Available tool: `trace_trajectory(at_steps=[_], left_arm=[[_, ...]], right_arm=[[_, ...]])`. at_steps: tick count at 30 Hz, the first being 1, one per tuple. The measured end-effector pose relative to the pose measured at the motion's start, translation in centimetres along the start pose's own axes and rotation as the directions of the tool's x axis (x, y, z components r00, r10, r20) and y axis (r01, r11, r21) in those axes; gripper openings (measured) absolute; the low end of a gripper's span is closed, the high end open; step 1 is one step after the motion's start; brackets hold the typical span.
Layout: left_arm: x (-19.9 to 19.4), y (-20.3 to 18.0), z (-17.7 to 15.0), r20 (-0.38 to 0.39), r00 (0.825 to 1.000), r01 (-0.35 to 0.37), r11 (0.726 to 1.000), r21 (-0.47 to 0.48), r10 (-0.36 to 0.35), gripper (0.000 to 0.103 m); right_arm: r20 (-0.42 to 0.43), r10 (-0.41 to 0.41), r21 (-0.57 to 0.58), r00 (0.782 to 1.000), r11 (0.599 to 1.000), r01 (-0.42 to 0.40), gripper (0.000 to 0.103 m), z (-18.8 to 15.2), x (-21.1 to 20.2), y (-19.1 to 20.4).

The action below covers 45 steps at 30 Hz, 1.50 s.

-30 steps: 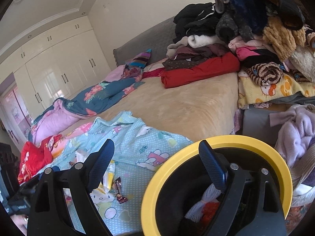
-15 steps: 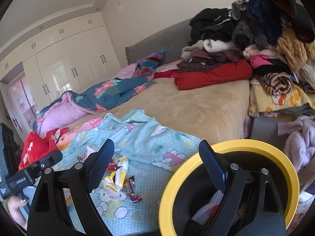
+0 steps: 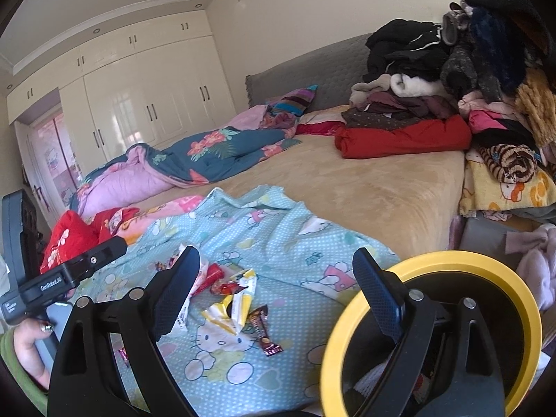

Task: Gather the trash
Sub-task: 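Withdraw both tools from the bin back toward the sheet, then close the left tool on the white plastic bag while the right tool grasps a red wrapper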

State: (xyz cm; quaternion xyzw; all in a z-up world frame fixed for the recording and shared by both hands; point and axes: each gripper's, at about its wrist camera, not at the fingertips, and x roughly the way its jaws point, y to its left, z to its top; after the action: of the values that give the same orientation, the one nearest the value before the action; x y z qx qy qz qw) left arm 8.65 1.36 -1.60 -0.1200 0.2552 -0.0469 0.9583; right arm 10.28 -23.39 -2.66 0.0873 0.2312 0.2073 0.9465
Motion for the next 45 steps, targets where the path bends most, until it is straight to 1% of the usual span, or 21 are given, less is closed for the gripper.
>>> trace_trajectory(at_steps=[12,15,18,21,24,29,36,40,45], left_arm=[[0.2,3.8,-0.1,-0.019,0.999,-0.040,0.997,-0.071,0.038,0.092],[0.5,5.1,-0.3,-0.039,0.998,-0.056,0.994,-0.096,0.053,0.092],[1.3,6.3,-0.6,-0.089,0.994,-0.069,0.992,-0.107,0.060,0.092],[2.3,7.5,-1.4,-0.147,0.988,-0.067,0.989,-0.136,0.047,0.092],[3.3,8.6,-2.4,-0.205,0.978,-0.068,0.985,-0.159,0.035,0.092],[4.5,9.0,-3.5,-0.256,0.967,-0.056,0.986,-0.159,0.014,0.091],[5.9,8.9,-5.1,-0.314,0.949,-0.031,0.987,-0.155,-0.020,0.082],[6.4,8.5,-5.7,-0.334,0.942,-0.012,0.989,-0.149,-0.039,0.080],[7.1,7.9,-6.3,-0.353,0.934,0.007,0.991,-0.132,-0.053,0.078]], right_arm=[[-0.047,0.031,-0.042,0.998,0.999,-0.033,0.087,-0.4,1.9,2.6],[-0.069,0.039,-0.047,0.997,0.998,-0.043,0.087,-0.8,2.7,3.1],[-0.092,0.045,-0.052,0.995,0.997,-0.050,0.087,-1.3,3.6,3.5],[-0.114,0.054,-0.056,0.992,0.997,-0.060,0.087,-1.6,4.6,3.9],[-0.144,0.063,-0.053,0.988,0.996,-0.072,0.087,-2.0,6.0,4.1],[-0.192,0.084,-0.026,0.978,0.996,-0.091,0.087,-2.5,8.1,4.0],[-0.250,0.099,-0.005,0.963,0.995,-0.104,0.087,-3.3,10.7,3.9],[-0.273,0.098,0.002,0.957,0.995,-0.101,0.087,-3.6,12.0,3.7],[-0.296,0.105,0.009,0.949,0.994,-0.107,0.082,-3.8,13.5,3.8]])
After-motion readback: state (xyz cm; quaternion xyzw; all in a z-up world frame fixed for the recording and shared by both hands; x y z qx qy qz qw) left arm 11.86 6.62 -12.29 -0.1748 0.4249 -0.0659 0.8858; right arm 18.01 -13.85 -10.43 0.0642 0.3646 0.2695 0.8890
